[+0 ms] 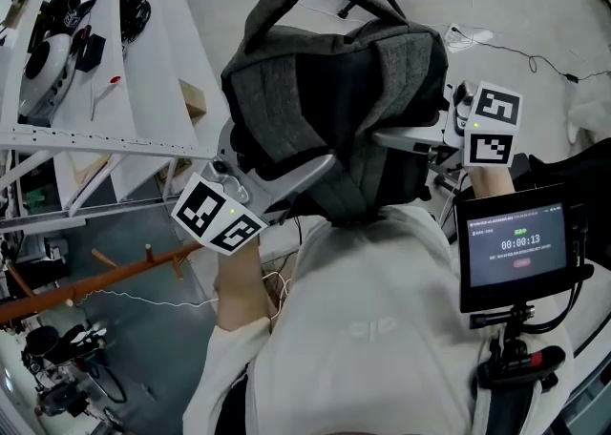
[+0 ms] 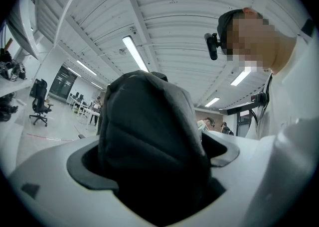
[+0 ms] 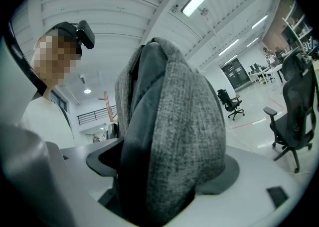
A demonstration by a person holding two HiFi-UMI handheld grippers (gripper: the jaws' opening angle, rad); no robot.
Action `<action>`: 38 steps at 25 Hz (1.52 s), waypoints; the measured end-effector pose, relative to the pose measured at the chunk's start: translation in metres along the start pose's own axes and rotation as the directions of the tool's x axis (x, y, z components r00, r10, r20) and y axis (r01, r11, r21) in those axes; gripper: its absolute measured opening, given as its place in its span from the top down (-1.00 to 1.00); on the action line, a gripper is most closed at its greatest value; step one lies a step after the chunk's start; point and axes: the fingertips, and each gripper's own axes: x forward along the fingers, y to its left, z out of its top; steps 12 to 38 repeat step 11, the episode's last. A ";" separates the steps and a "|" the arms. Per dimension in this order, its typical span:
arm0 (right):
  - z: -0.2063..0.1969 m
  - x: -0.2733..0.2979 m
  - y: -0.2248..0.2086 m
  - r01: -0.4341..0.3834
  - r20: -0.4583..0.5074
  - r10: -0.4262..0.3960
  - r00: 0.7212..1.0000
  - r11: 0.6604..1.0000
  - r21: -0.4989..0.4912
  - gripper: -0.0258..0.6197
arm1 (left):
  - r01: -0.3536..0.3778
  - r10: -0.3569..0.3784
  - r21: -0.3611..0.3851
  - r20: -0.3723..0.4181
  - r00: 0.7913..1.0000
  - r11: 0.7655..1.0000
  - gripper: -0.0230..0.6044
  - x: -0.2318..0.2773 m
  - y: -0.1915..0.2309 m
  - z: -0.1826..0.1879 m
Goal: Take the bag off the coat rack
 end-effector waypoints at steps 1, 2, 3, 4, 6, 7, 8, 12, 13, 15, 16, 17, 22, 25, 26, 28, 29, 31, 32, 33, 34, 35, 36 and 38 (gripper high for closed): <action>0.000 0.000 0.000 0.000 -0.001 0.000 1.000 1.000 0.001 -0.44 | -0.001 0.001 -0.001 -0.001 1.000 1.000 -0.83 0.000 0.000 0.000; -0.001 0.000 0.000 -0.001 -0.002 0.001 1.000 1.000 0.002 -0.44 | -0.003 0.003 -0.003 -0.001 1.000 1.000 -0.83 0.000 0.000 -0.001; -0.001 0.000 0.000 -0.002 -0.002 0.002 1.000 1.000 0.003 -0.44 | -0.004 0.004 -0.003 -0.002 1.000 1.000 -0.83 -0.001 0.000 -0.001; -0.001 0.000 0.001 -0.004 -0.004 0.004 1.000 1.000 0.003 -0.44 | -0.006 0.006 -0.003 -0.001 1.000 1.000 -0.83 -0.001 -0.001 -0.001; -0.001 0.001 0.002 -0.009 -0.006 0.009 1.000 1.000 0.002 -0.44 | -0.011 0.011 -0.004 0.000 1.000 1.000 -0.83 -0.002 -0.001 -0.001; -0.002 0.001 0.002 -0.011 -0.007 0.011 1.000 1.000 0.001 -0.44 | -0.013 0.013 -0.004 0.000 1.000 1.000 -0.83 -0.003 -0.002 -0.001; -0.002 0.001 0.002 -0.012 -0.008 0.012 1.000 1.000 0.001 -0.44 | -0.014 0.014 -0.004 0.000 1.000 1.000 -0.83 -0.003 -0.002 -0.002; -0.003 0.001 0.004 -0.017 -0.009 0.017 1.000 1.000 -0.001 -0.44 | -0.017 0.017 -0.002 -0.001 1.000 1.000 -0.83 -0.005 -0.004 -0.002; -0.003 0.001 0.004 -0.017 -0.009 0.017 1.000 1.000 -0.001 -0.44 | -0.017 0.017 -0.002 -0.001 1.000 1.000 -0.83 -0.005 -0.004 -0.002; -0.003 0.001 0.004 -0.017 -0.009 0.017 1.000 1.000 -0.001 -0.44 | -0.017 0.017 -0.002 -0.001 1.000 1.000 -0.83 -0.005 -0.004 -0.002; -0.003 0.001 0.004 -0.017 -0.009 0.017 1.000 1.000 -0.001 -0.44 | -0.017 0.017 -0.002 -0.001 1.000 1.000 -0.83 -0.005 -0.004 -0.002; -0.003 0.001 0.004 -0.017 -0.009 0.017 1.000 1.000 -0.001 -0.44 | -0.017 0.017 -0.002 -0.001 1.000 1.000 -0.83 -0.005 -0.004 -0.002; -0.003 0.001 0.004 -0.017 -0.009 0.017 1.000 1.000 -0.001 -0.44 | -0.017 0.017 -0.002 -0.001 1.000 1.000 -0.83 -0.005 -0.004 -0.002; -0.003 0.001 0.004 -0.017 -0.009 0.017 1.000 1.000 -0.001 -0.44 | -0.017 0.017 -0.002 -0.001 1.000 1.000 -0.83 -0.005 -0.004 -0.002; -0.003 0.001 0.004 -0.017 -0.009 0.017 1.000 1.000 -0.001 -0.44 | -0.017 0.017 -0.002 -0.001 1.000 1.000 -0.83 -0.005 -0.004 -0.002; -0.003 0.001 0.004 -0.017 -0.009 0.017 1.000 1.000 -0.001 -0.44 | -0.017 0.017 -0.002 -0.001 1.000 1.000 -0.83 -0.005 -0.004 -0.002; -0.003 0.001 0.004 -0.017 -0.009 0.017 1.000 1.000 -0.001 -0.44 | -0.017 0.017 -0.002 -0.001 1.000 1.000 -0.83 -0.005 -0.004 -0.002; -0.003 0.001 0.004 -0.017 -0.009 0.017 1.000 1.000 -0.001 -0.44 | -0.017 0.017 -0.002 -0.001 1.000 1.000 -0.83 -0.005 -0.004 -0.002; -0.003 0.001 0.004 -0.017 -0.009 0.017 1.000 1.000 -0.001 -0.44 | -0.017 0.017 -0.002 -0.001 1.000 1.000 -0.83 -0.005 -0.004 -0.002; -0.003 0.001 0.004 -0.017 -0.009 0.017 1.000 1.000 -0.001 -0.44 | -0.017 0.017 -0.002 -0.001 1.000 1.000 -0.83 -0.005 -0.004 -0.002; -0.003 0.001 0.004 -0.017 -0.009 0.017 1.000 1.000 -0.001 -0.44 | -0.017 0.017 -0.002 -0.001 1.000 1.000 -0.83 -0.005 -0.004 -0.002; -0.003 0.001 0.004 -0.017 -0.009 0.017 1.000 1.000 -0.001 -0.44 | -0.017 0.017 -0.002 -0.001 1.000 1.000 -0.83 -0.005 -0.004 -0.002; -0.003 0.001 0.004 -0.017 -0.009 0.017 1.000 1.000 -0.001 -0.44 | -0.017 0.017 -0.002 -0.001 1.000 1.000 -0.83 -0.005 -0.004 -0.002; -0.003 0.001 0.004 -0.017 -0.009 0.017 1.000 1.000 -0.001 -0.44 | -0.017 0.017 -0.002 -0.001 1.000 1.000 -0.83 -0.005 -0.004 -0.002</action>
